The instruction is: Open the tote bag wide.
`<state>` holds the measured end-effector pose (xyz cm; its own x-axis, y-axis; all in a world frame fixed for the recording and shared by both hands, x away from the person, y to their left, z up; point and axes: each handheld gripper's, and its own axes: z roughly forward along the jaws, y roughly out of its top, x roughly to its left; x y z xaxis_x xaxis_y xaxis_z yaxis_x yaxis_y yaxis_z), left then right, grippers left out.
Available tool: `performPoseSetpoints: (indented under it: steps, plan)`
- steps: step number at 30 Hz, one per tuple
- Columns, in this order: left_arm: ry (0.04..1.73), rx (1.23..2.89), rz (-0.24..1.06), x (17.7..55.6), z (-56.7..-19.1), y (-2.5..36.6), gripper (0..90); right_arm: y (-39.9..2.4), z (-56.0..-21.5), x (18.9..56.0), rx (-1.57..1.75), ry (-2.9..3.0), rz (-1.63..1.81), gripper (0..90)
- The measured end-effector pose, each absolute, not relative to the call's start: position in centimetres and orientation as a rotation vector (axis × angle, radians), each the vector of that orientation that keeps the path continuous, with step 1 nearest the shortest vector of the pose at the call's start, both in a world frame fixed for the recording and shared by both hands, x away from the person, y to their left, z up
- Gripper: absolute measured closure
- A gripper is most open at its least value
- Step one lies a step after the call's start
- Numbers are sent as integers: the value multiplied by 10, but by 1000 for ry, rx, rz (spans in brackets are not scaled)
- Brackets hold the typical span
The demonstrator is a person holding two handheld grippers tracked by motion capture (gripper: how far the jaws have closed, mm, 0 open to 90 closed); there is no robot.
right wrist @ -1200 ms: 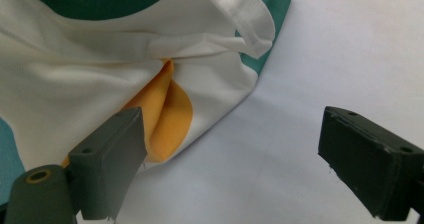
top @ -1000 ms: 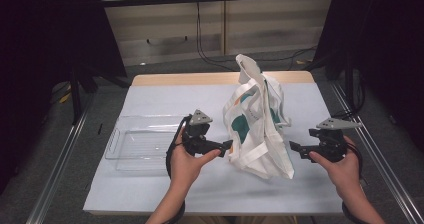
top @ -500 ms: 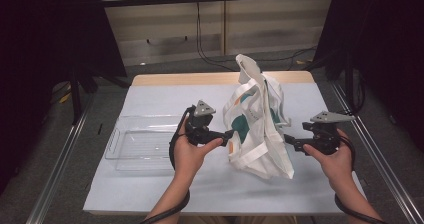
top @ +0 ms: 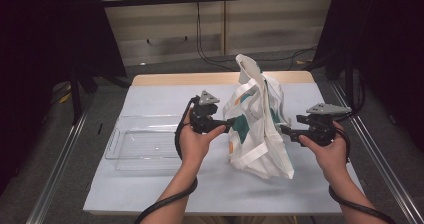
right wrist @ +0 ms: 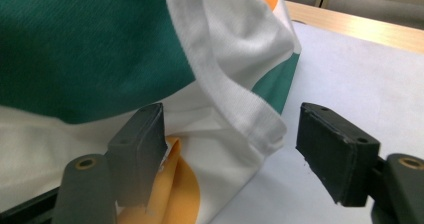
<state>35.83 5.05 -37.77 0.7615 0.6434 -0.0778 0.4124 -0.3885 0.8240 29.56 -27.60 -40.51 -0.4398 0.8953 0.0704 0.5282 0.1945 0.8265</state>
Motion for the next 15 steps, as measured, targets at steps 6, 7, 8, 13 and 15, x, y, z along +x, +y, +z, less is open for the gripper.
performPoseSetpoints:
  steps: [6, 7, 8, 13, 15]
  plan:
    - [803, 2013, 339, 364, -376, 48, 326, -273, -400, 301, 1323, 2024, 1140, 376]
    - [788, 2024, 347, 365, -376, 48, 332, -272, -399, 302, 1327, 2021, 1133, 392]
    - [795, 2031, 353, 366, -376, 47, 344, -272, -399, 304, 1321, 2021, 1140, 412]
    - [789, 2016, 342, 371, -377, 44, 406, -270, -398, 311, 1333, 2015, 1144, 504]
    - [784, 2020, 358, 373, -377, 43, 426, -269, -398, 313, 1332, 2019, 1149, 572]
